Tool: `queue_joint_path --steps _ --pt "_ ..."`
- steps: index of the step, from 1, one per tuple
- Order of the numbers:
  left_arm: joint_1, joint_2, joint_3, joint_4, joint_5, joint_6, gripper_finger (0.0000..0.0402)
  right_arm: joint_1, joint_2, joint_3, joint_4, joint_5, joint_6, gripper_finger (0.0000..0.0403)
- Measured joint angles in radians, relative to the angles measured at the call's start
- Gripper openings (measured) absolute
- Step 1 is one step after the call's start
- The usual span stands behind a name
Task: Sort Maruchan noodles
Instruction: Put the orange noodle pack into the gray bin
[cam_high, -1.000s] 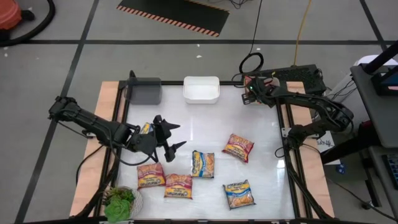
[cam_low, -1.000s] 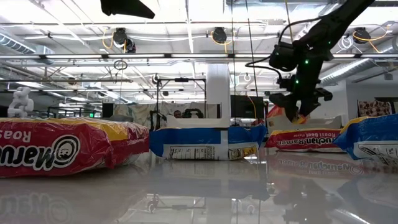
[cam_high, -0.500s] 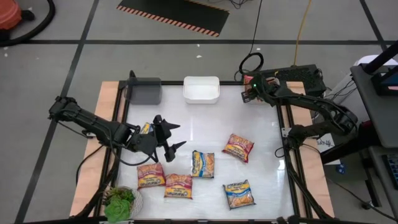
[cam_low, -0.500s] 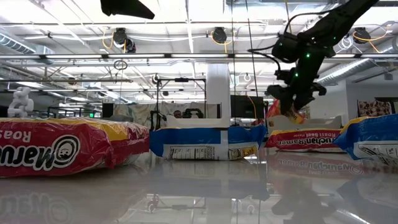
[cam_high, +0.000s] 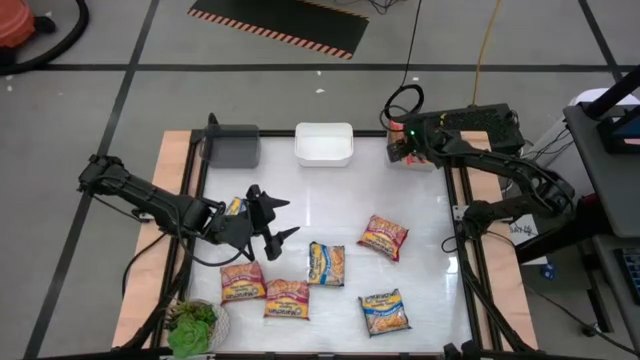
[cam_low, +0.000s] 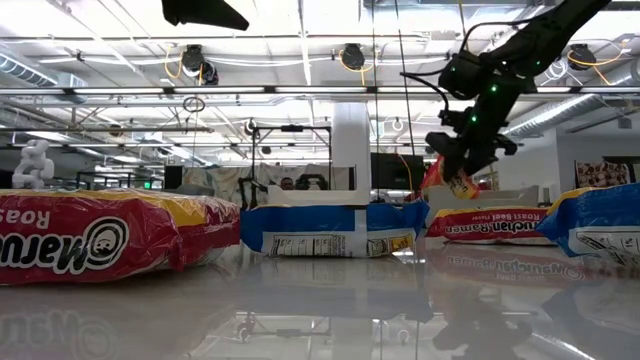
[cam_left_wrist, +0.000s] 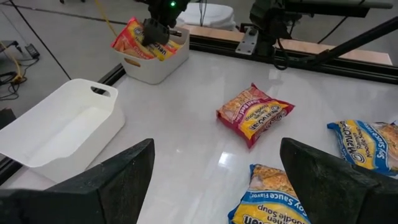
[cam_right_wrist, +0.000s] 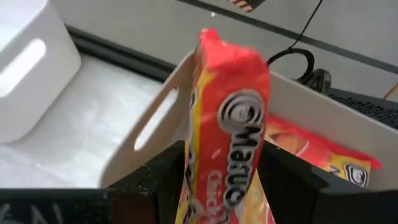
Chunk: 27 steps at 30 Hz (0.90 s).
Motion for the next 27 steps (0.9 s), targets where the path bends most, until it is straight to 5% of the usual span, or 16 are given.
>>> queue_joint_path --steps 10,17,21,27 --pt "0.000 0.000 0.000 -0.001 0.000 0.007 0.0351 0.000 0.029 0.000 0.048 -0.026 -0.023 0.0098" --pt "0.000 0.000 0.000 -0.006 0.000 0.013 0.0351 0.006 0.009 0.000 0.084 -0.024 -0.016 0.0110" --pt "0.000 0.000 0.000 -0.009 0.000 0.013 0.0351 0.033 -0.023 0.000 0.087 0.051 0.005 0.0129" --pt "0.000 0.000 0.000 -0.033 0.000 0.012 0.0351 0.120 -0.069 -0.002 0.094 0.212 0.036 0.0105"
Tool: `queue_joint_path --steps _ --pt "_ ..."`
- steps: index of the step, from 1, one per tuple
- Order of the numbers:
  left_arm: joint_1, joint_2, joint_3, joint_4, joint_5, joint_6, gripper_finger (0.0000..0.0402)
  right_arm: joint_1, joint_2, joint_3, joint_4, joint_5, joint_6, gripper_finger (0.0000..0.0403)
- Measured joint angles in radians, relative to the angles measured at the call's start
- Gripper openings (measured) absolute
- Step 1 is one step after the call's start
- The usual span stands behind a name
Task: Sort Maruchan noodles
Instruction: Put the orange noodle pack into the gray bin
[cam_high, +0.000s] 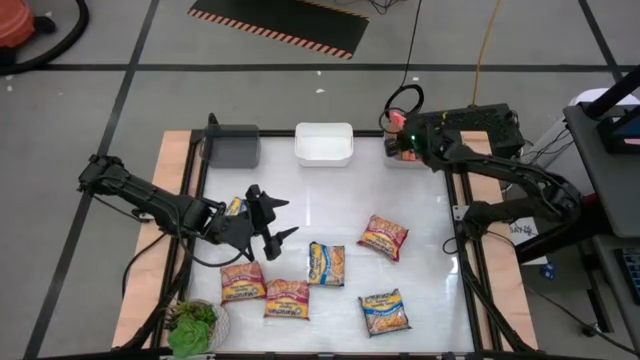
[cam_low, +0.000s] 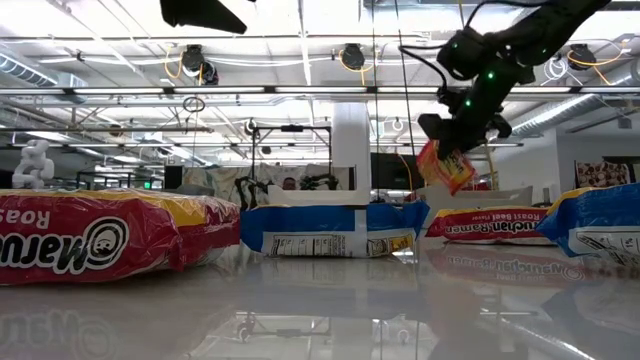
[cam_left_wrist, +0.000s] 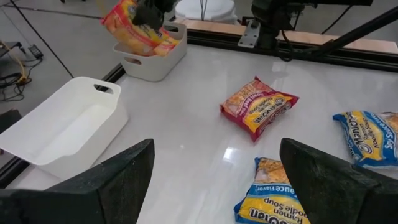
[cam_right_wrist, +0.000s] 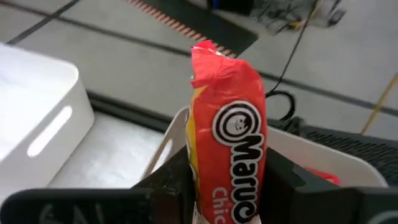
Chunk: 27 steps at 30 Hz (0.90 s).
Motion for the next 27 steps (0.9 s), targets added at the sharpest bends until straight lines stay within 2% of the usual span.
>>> queue_joint_path --steps 3,6,9,13,19,27 --pt "0.000 0.000 0.000 -0.004 0.000 -0.003 0.0351 0.060 -0.024 -0.061 0.140 0.077 0.006 0.0099" --pt "0.000 0.000 0.000 -0.004 0.000 -0.012 0.0351 0.112 -0.043 -0.186 0.409 0.126 -0.004 0.0109" --pt "0.000 0.000 0.000 -0.007 0.000 -0.019 0.0351 0.152 -0.052 -0.319 0.674 0.250 -0.025 0.0121" --pt "-0.001 0.000 0.000 -0.023 0.000 -0.030 0.0351 0.190 -0.052 -0.449 0.901 0.380 -0.072 0.0120" --pt "0.011 0.000 0.000 -0.017 -0.016 -0.029 0.0351 0.228 -0.052 -0.545 1.048 0.498 -0.084 0.0111" --pt "0.045 0.000 0.000 0.039 -0.017 0.010 0.0351 0.229 -0.052 -0.554 1.123 0.497 -0.105 0.0113"
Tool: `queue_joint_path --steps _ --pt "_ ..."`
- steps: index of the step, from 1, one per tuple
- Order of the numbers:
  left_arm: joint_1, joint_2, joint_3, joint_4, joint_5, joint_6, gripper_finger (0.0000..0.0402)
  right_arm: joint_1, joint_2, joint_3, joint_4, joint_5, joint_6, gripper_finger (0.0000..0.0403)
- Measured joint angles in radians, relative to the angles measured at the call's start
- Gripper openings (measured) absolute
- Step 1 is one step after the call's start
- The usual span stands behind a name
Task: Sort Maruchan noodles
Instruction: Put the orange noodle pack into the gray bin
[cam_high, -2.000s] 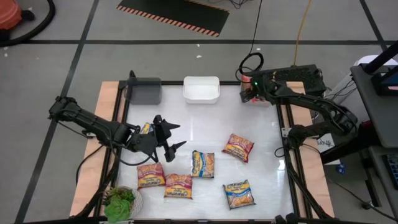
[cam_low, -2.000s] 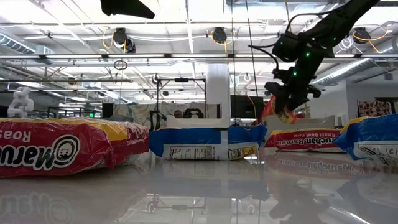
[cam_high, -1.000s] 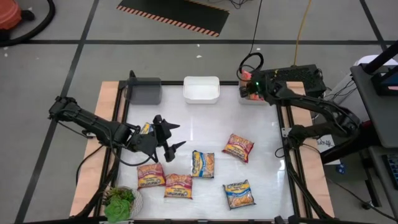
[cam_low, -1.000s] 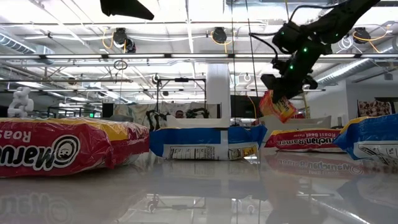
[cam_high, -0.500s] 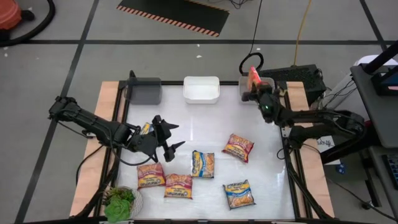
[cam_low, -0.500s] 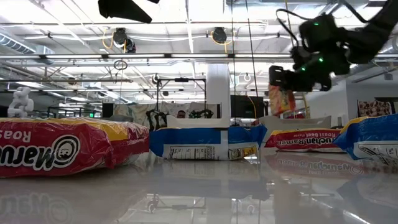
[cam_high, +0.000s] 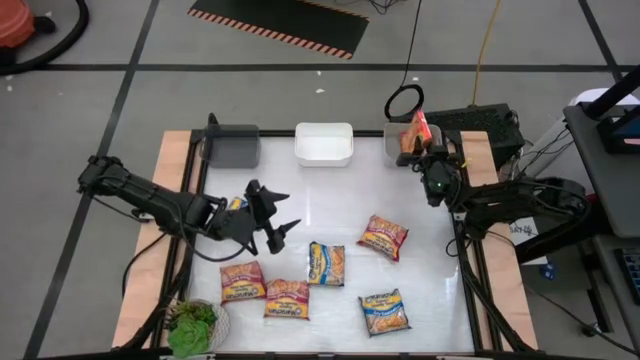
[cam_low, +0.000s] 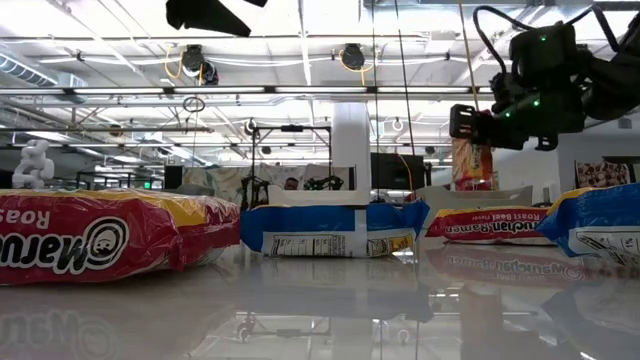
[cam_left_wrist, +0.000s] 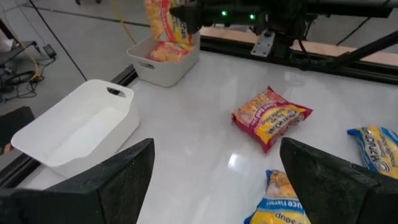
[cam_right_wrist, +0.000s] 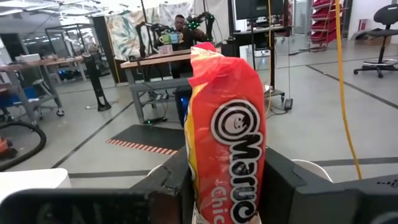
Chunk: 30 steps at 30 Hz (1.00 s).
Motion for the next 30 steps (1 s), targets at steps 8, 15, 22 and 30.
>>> queue_joint_path --steps 8,15,22,30 --pt "0.022 0.000 0.000 0.053 0.008 0.057 0.0351 0.000 0.058 0.000 0.050 0.000 0.092 0.0113" --pt "0.040 0.000 0.000 0.100 0.033 0.109 0.0351 0.000 0.148 0.033 0.091 0.003 0.104 0.0114" --pt "0.056 0.000 0.000 0.130 0.071 0.131 0.0351 0.000 0.254 0.117 0.099 0.004 0.088 0.0114" --pt "0.057 0.000 0.000 0.127 0.081 0.153 0.0351 0.000 0.369 0.158 0.134 0.108 0.089 0.0114"
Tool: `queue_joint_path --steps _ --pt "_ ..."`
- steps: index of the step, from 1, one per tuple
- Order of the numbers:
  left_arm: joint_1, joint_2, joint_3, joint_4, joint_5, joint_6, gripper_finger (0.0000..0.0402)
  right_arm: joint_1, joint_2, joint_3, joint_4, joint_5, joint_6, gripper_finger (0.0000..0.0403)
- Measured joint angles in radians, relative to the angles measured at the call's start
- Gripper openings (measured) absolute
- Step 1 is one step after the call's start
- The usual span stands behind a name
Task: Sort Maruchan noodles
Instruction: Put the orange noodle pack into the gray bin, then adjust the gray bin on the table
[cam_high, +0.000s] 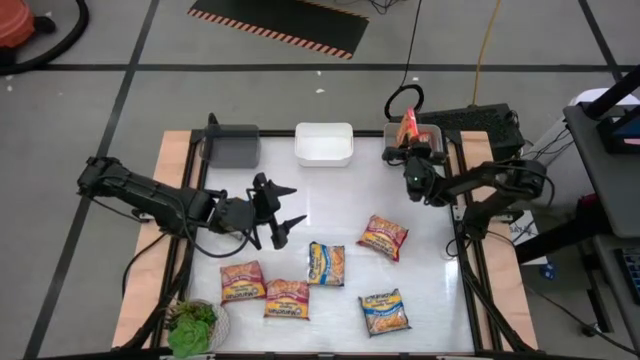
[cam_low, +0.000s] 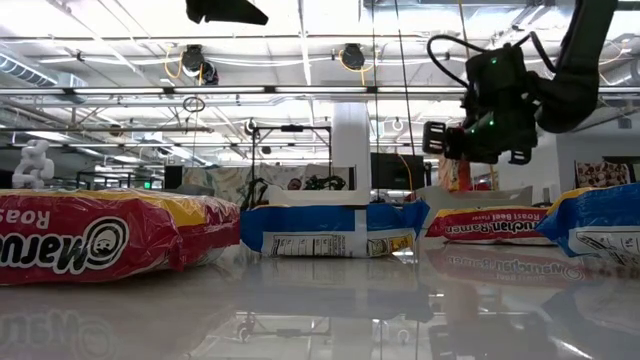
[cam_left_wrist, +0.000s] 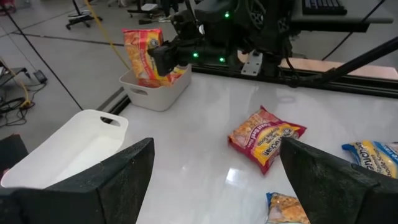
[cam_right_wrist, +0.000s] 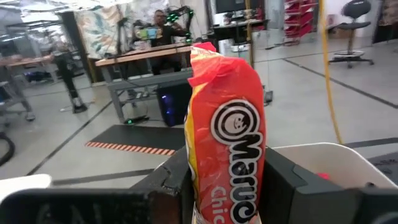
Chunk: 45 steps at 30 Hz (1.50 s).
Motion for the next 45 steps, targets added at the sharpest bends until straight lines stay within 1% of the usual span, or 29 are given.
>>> queue_joint_path --steps 5,11,17,23,31,35,37,40,42,45 --pt "0.000 0.000 0.000 -0.003 0.001 0.000 0.0351 0.000 0.048 0.000 0.063 -0.003 0.000 0.0114" --pt "-0.001 0.000 0.000 -0.003 0.001 -0.002 0.0351 -0.001 0.124 0.000 0.076 0.026 0.023 0.0114" --pt "-0.001 0.000 0.000 -0.003 0.001 -0.005 0.0351 -0.001 0.169 0.000 0.115 0.023 0.049 0.0120" --pt "-0.001 0.000 0.000 -0.005 0.001 -0.004 0.0351 0.002 0.171 0.000 0.136 0.019 0.035 0.0149" --pt "-0.001 0.000 0.000 -0.031 0.001 -0.014 0.0351 0.037 0.153 0.000 0.137 0.023 0.011 0.0188" --pt "-0.001 0.000 0.000 -0.055 0.001 -0.024 0.0351 0.094 0.114 0.000 0.136 0.011 -0.009 0.0195" --pt "-0.001 0.000 0.000 -0.067 0.001 -0.030 0.0351 0.136 0.097 0.000 0.136 -0.023 -0.020 0.0196" --pt "-0.001 0.000 0.000 -0.073 0.001 -0.033 0.0351 0.206 0.090 0.000 0.136 -0.031 -0.020 0.0194" --pt "-0.001 0.000 0.000 -0.073 0.001 -0.040 0.0351 0.249 0.090 0.000 0.132 -0.023 -0.020 0.0190" --pt "-0.001 0.000 0.000 -0.073 0.001 -0.051 0.0351 0.295 0.090 0.000 0.108 0.035 -0.022 0.0183"
